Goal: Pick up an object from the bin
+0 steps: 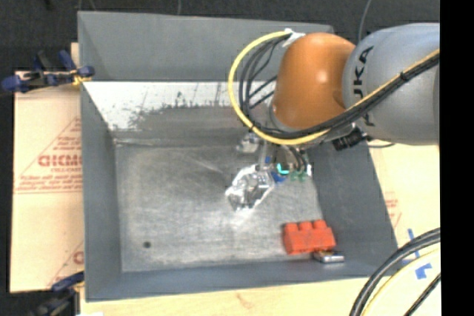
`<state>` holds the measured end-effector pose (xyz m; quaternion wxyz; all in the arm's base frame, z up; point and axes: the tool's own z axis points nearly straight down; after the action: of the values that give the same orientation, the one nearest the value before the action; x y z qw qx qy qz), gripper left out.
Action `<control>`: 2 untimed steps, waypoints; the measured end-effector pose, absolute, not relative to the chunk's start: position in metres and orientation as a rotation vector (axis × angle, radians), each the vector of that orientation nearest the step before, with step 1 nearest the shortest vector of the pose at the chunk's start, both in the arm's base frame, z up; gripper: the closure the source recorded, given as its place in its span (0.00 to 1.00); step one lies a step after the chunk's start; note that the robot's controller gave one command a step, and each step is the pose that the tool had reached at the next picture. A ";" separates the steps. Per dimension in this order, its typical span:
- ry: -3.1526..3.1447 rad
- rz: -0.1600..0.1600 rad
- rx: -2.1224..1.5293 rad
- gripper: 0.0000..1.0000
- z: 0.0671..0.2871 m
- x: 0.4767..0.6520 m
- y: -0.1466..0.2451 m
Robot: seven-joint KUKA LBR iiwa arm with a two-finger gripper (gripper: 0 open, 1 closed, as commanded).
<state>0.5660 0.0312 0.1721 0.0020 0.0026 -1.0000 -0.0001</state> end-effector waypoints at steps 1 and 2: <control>-3.146 -0.002 0.007 1.00 0.177 0.568 0.032; -3.149 0.004 0.166 1.00 0.308 0.528 -0.006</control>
Offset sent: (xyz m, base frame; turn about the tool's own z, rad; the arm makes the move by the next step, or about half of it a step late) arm 0.0000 0.0000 0.0000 0.0000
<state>0.5281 -0.0064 0.3084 -0.0059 0.0528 -0.9986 0.0013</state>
